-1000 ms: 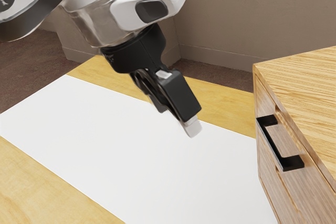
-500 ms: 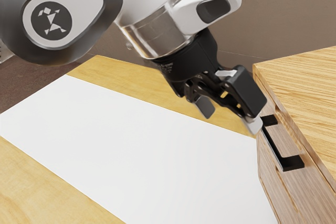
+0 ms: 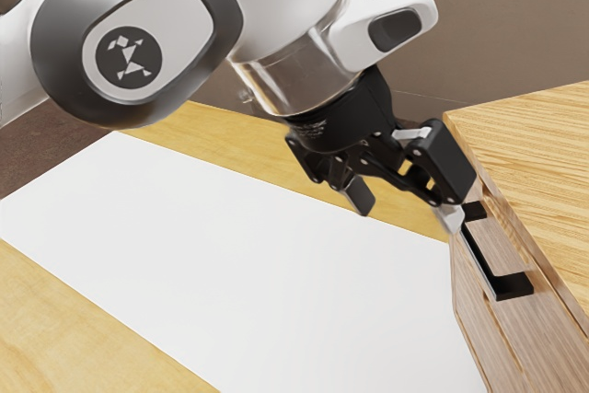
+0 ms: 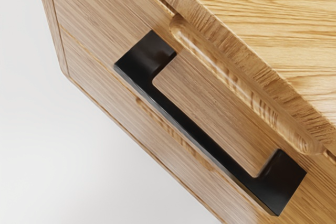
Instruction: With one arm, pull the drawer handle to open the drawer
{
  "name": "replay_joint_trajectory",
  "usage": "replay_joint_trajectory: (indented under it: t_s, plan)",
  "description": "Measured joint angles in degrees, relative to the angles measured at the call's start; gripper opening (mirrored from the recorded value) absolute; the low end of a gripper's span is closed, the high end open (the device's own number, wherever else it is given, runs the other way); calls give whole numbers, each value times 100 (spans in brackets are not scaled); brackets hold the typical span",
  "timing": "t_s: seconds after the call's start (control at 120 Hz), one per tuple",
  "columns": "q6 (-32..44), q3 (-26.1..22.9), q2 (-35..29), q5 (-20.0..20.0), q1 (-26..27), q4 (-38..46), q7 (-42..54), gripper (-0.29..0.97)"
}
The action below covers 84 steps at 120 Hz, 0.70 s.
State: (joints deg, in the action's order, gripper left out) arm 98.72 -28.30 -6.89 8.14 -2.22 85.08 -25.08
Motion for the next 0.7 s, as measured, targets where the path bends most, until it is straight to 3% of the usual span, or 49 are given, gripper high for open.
replay_joint_trajectory:
  t_s: [0.325, 0.7]
  plan:
    - [352, 10, -321, 96, -103, 536, -506, 68]
    - [700, -18, -224, 127, -141, 758, -1379, 68]
